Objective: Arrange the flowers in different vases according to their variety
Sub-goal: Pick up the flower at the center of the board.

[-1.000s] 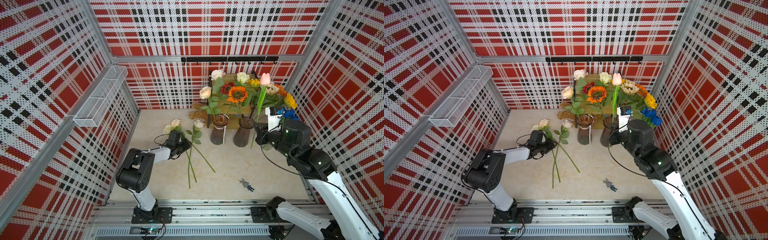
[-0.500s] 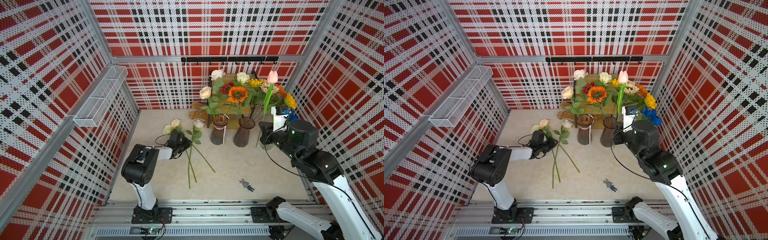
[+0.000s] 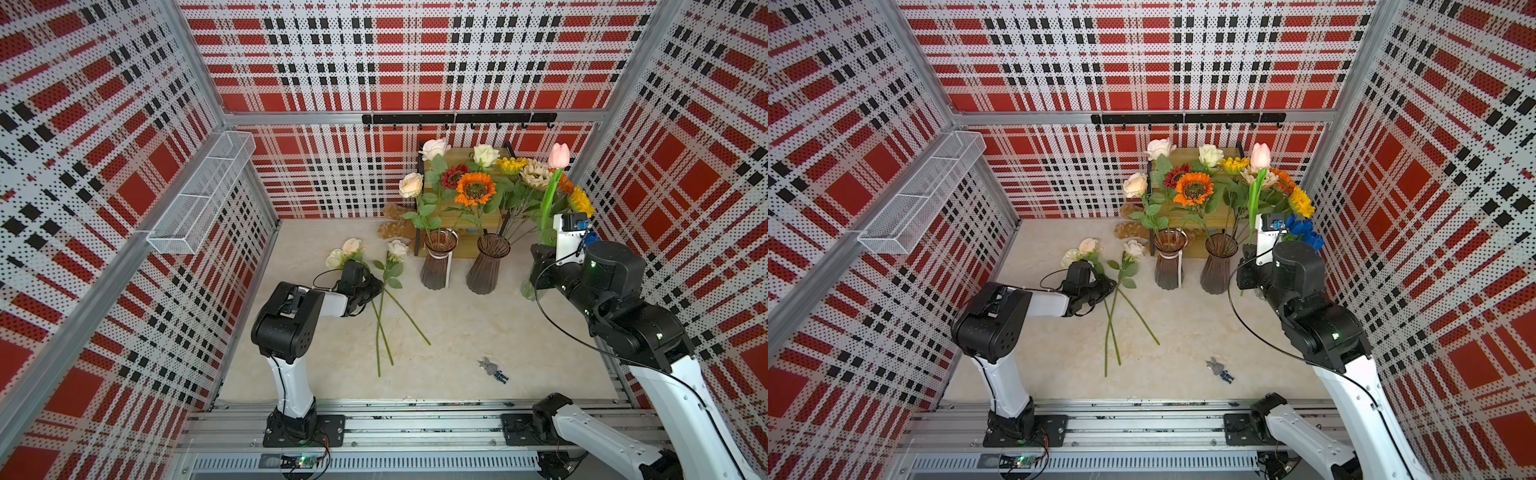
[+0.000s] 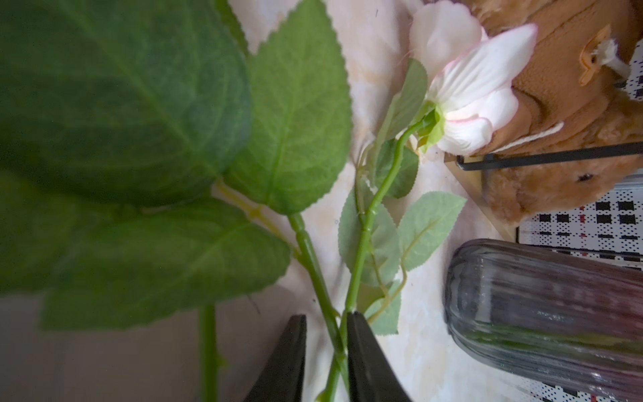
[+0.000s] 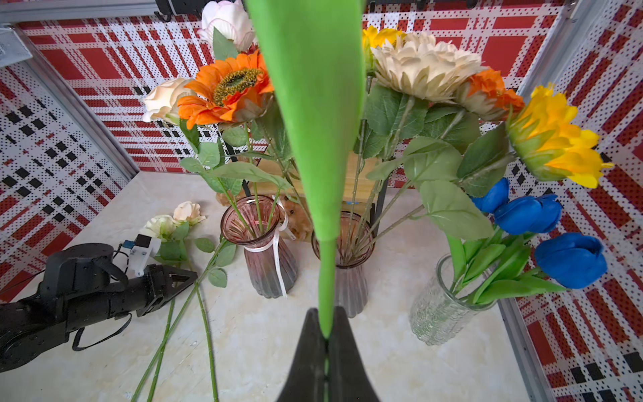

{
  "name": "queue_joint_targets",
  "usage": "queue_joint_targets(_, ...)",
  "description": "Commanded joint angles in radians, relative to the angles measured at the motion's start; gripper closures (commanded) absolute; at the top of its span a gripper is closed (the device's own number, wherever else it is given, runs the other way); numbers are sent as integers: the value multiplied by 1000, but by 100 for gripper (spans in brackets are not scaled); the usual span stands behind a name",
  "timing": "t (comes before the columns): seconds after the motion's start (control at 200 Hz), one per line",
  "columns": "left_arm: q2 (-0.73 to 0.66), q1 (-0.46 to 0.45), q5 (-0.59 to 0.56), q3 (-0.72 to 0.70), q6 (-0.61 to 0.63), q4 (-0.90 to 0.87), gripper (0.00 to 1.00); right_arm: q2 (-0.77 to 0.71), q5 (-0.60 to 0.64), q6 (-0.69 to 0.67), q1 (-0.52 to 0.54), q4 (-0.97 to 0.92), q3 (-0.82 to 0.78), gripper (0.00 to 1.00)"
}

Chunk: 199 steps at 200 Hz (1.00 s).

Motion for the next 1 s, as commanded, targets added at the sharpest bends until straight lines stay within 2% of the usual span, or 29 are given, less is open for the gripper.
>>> queue_joint_targets(0.0, 27, 9, 3, 20, 9, 14, 73, -15, -20, -13, -25, -8, 3, 100)
queue_joint_targets(0.065, 34, 9, 5, 23, 9, 15, 76, -15, -17, -17, -35, -11, -1, 100)
queue_joint_targets(0.215, 36, 9, 16, 25, 5, 22, 90, -28, 15, -33, -77, 11, -43, 100)
queue_joint_targets(0.346, -22, 4, -12, 32, 21, -9, 99, -51, 31, -55, -165, 83, -116, 100)
queue_joint_targets(0.496, -125, 0, -54, 67, 51, -97, 100, -46, -27, -67, -319, 141, -160, 100)
queue_joint_targets(0.742, -291, -12, -109, 150, 80, -244, 100, -14, -208, -79, -569, 305, -232, 100)
queue_joint_targets(0.992, -462, -16, -139, 146, 77, -307, 100, 34, -309, -107, -652, 579, -357, 100)
